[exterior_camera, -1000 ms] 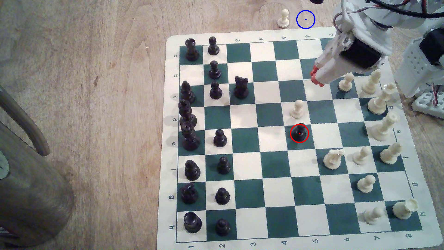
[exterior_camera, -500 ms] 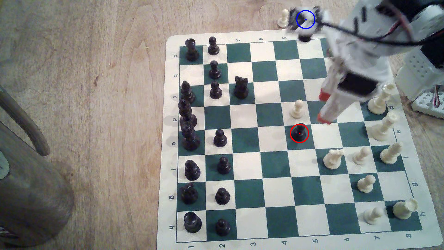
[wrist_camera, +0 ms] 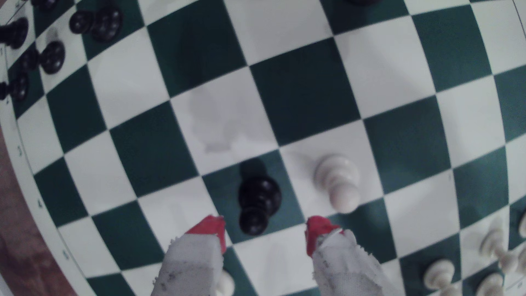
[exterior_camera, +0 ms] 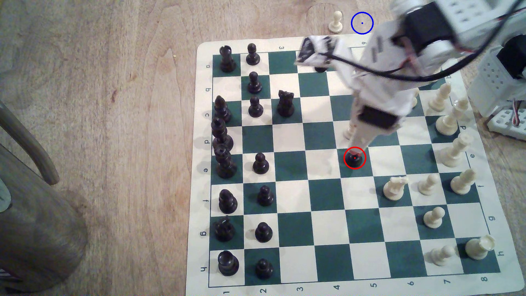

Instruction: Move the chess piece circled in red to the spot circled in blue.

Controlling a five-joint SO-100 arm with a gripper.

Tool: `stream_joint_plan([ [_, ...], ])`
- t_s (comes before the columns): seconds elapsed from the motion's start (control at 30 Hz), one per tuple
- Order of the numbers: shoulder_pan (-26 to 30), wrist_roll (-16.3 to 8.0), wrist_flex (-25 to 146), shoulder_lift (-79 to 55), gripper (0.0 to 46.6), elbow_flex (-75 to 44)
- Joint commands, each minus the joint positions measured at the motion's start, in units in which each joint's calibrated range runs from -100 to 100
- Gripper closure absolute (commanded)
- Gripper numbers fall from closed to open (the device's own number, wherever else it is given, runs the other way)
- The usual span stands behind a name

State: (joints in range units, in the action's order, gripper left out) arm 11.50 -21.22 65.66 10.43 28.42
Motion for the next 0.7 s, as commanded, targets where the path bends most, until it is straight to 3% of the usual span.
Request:
stream_joint_plan([
  [0.0,0.03,-0.29,0.19,-0.41,30.5,-4.4],
  [0.23,2.61,-1.07,0.35,0.01,30.5,-2.95],
  [0.67,2.38,-1.03,-4.07,-4.23,30.8,-1.32],
])
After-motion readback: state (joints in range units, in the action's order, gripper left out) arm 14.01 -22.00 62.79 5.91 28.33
